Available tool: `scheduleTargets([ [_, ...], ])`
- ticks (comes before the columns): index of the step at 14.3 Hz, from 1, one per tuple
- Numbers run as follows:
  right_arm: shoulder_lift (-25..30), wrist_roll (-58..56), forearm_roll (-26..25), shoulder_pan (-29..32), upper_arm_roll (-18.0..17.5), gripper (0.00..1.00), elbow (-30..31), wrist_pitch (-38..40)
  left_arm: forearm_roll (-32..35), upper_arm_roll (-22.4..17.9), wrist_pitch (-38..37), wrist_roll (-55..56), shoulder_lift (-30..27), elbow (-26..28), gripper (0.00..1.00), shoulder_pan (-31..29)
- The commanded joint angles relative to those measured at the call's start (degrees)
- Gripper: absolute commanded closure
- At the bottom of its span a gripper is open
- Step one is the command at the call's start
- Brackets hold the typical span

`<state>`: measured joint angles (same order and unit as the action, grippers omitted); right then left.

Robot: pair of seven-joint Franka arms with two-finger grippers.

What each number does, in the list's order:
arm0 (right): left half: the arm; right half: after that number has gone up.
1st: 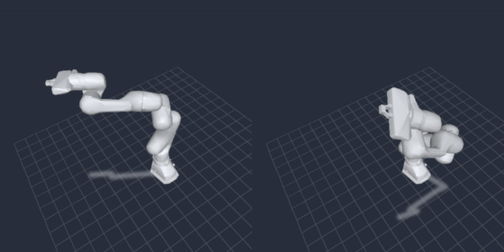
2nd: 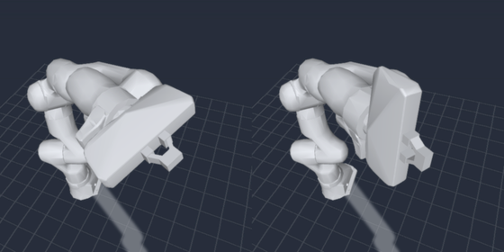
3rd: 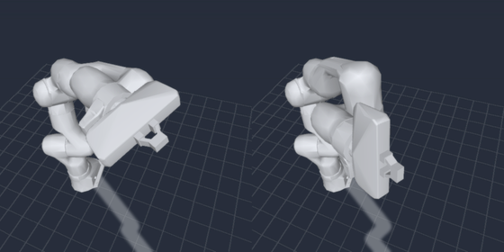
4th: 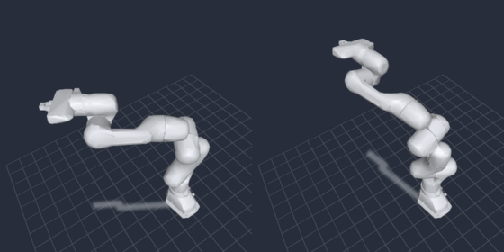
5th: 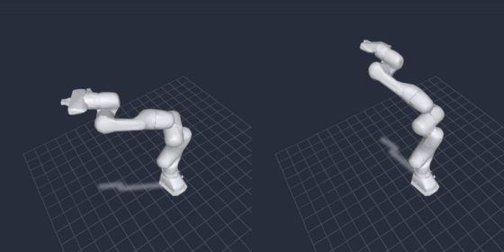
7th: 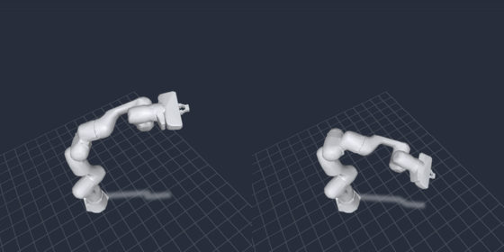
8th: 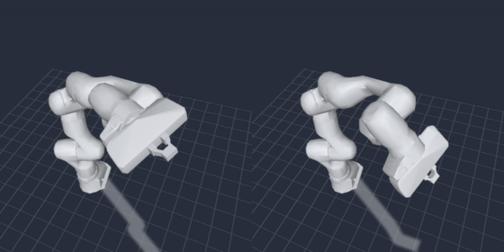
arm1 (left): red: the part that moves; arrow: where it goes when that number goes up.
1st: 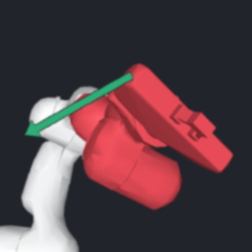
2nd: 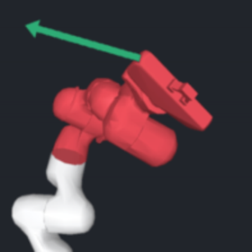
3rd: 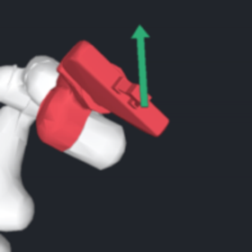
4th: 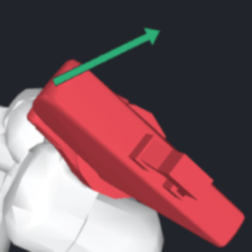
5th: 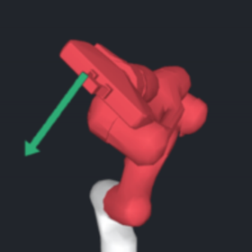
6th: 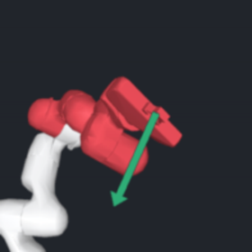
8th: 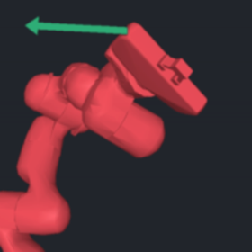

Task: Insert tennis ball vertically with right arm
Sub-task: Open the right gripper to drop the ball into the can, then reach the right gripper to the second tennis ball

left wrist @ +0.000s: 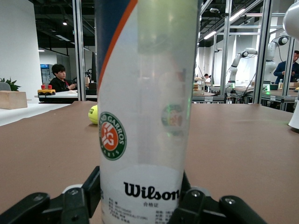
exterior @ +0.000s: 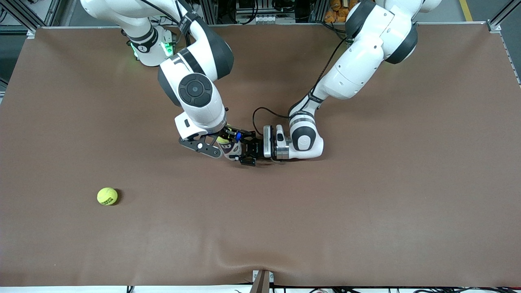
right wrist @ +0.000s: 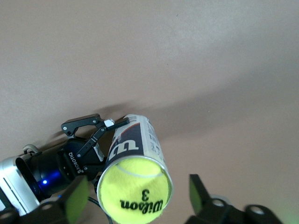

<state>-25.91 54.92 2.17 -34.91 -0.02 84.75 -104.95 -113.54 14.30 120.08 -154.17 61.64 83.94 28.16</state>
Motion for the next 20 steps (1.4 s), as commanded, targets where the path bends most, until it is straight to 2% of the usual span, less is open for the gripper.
scheduleTargets([
  [1,-0.20,-0.60,-0.42,0.19,0.28,0.00,-1.34,0.89,-1.77,-0.33,0.94,-2.54,1.55,-0.97,0.34,0.58],
  [4,0.24,-0.78,-0.33,0.98,0.28,0.00,-1.34,0.97,-1.77,-0.33,0.94,-2.63,1.55,-0.88,0.34,0.49],
  [7,1.64,-1.65,-0.24,4.23,0.28,0.00,-1.26,3.51,-1.77,-0.33,0.94,-2.63,1.81,-0.97,0.35,0.49],
  [11,3.67,-12.01,-0.33,12.48,0.37,0.00,-1.17,8.87,-1.77,-0.33,0.94,-2.72,1.90,-0.97,0.35,0.49],
  [16,3.23,-29.23,-0.50,24.61,0.37,0.00,-1.34,9.50,-1.77,-0.33,0.94,-2.63,1.90,-0.97,0.35,0.58],
  [17,2.79,-32.47,-1.03,26.11,0.46,0.00,-1.26,9.32,-1.77,-0.33,0.94,-2.63,1.90,-0.97,0.35,0.49],
  [20,-1.06,-41.71,-6.73,30.86,0.37,0.00,-1.52,8.71,-1.77,-0.33,0.94,-2.63,1.99,-0.97,0.35,0.57],
])
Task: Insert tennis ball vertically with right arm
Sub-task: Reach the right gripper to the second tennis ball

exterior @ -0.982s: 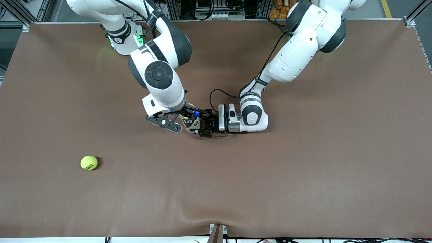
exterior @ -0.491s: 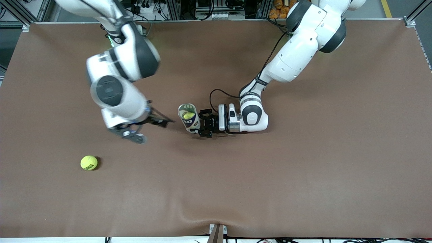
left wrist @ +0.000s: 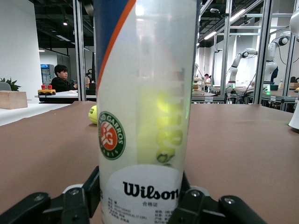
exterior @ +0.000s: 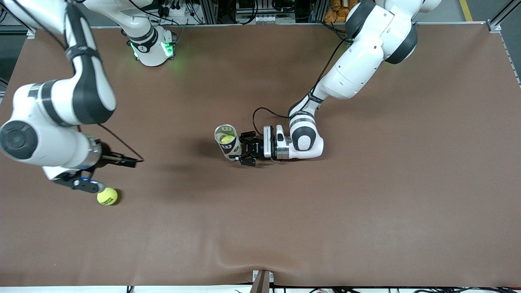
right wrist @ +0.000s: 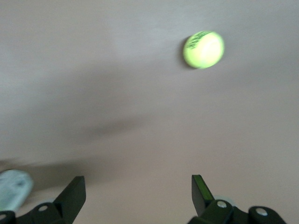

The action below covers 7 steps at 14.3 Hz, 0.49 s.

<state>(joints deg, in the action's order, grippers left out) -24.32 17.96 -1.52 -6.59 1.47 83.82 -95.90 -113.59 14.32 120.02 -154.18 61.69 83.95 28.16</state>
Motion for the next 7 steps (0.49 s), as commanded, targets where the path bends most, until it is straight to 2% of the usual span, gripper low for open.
scheduleTargets([
  [1,-3.79,-7.47,-3.40,3.59,-1.11,0.00,-1.11,-2.25,-1.72,-0.35,1.00,-2.71,1.95,-0.98,0.35,0.49],
  [7,-12.67,-24.26,-3.84,8.78,-1.11,0.00,-1.46,-17.27,-1.72,-0.35,1.00,-2.71,1.95,-0.98,0.35,0.49],
])
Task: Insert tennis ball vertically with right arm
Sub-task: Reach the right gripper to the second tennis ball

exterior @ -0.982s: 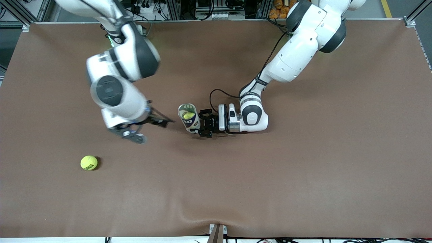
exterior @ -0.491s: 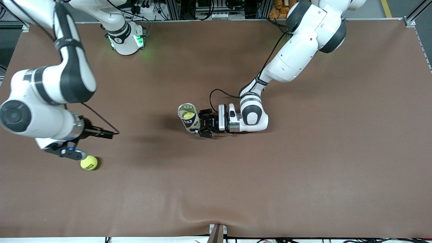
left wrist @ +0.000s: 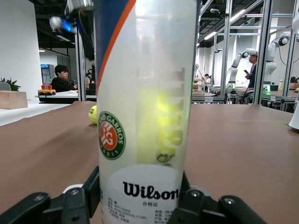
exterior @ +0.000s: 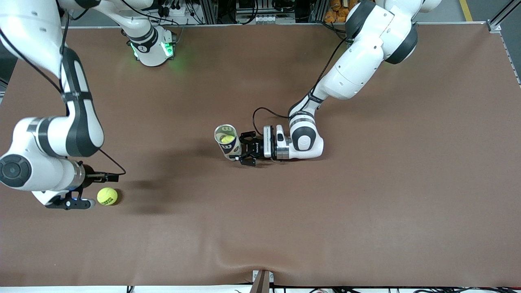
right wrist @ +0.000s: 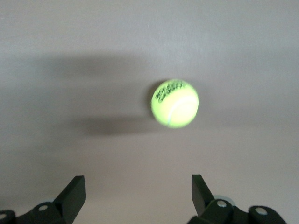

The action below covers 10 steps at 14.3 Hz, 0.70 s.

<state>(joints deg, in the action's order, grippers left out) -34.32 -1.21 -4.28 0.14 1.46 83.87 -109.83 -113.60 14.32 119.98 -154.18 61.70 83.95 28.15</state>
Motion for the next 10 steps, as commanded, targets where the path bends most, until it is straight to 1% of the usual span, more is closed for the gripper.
scheduleTargets([
  [1,-3.64,-8.43,-0.99,3.11,-1.11,0.00,-1.69,-5.90,-1.71,-0.34,1.05,-2.70,1.93,-0.98,0.35,0.59],
  [3,-5.66,-17.03,-0.73,4.51,-1.20,0.00,-1.78,-9.07,-1.71,-0.34,1.05,-2.70,1.93,-0.98,0.35,0.59],
  [4,-6.37,-19.42,-0.64,4.87,-1.20,0.00,-1.78,-10.83,-1.71,-0.34,1.05,-2.70,1.93,-0.98,0.35,0.50],
  [8,-8.21,-24.00,-0.38,5.05,-1.20,0.00,-1.78,-11.99,-1.71,-0.34,1.05,-2.70,2.19,-0.98,0.35,0.59],
  [10,-9.27,-26.91,-0.20,5.84,-1.28,0.00,-1.78,-14.88,-1.71,-0.43,1.05,-2.70,2.28,-0.98,0.35,0.59],
])
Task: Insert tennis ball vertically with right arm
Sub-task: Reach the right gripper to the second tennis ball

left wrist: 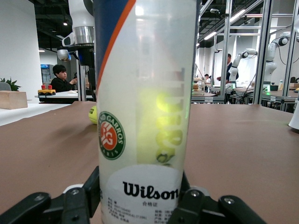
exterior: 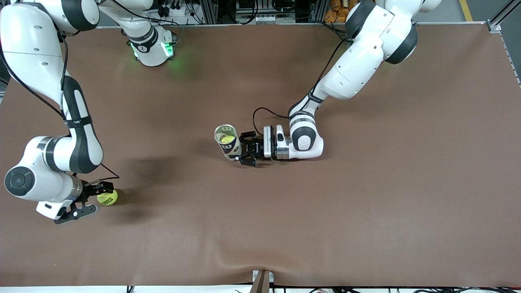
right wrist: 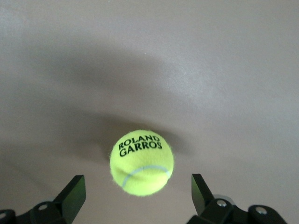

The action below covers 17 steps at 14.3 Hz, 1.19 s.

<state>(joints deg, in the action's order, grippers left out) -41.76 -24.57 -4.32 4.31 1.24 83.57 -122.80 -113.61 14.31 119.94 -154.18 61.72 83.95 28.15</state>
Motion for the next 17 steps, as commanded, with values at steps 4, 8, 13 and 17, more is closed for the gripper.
scheduleTargets([
  [4,-3.67,-3.73,1.32,1.67,-1.15,0.00,-1.22,-2.09,-1.71,-0.34,1.09,-3.06,2.26,-0.98,0.35,0.59],
  [8,-4.46,-3.82,2.56,1.75,-1.15,0.00,-1.13,-2.00,-1.71,-0.34,1.09,-3.06,2.35,-0.98,0.35,0.59],
  [13,-5.96,-5.83,2.56,3.07,-1.24,0.00,-1.48,-2.27,-1.71,-0.42,1.09,-3.14,2.35,-0.89,0.36,0.59],
  [17,-5.96,-5.66,2.65,3.16,-1.33,0.50,-2.01,-2.18,-1.97,-0.34,1.09,-3.06,2.26,-1.16,0.36,0.59],
])
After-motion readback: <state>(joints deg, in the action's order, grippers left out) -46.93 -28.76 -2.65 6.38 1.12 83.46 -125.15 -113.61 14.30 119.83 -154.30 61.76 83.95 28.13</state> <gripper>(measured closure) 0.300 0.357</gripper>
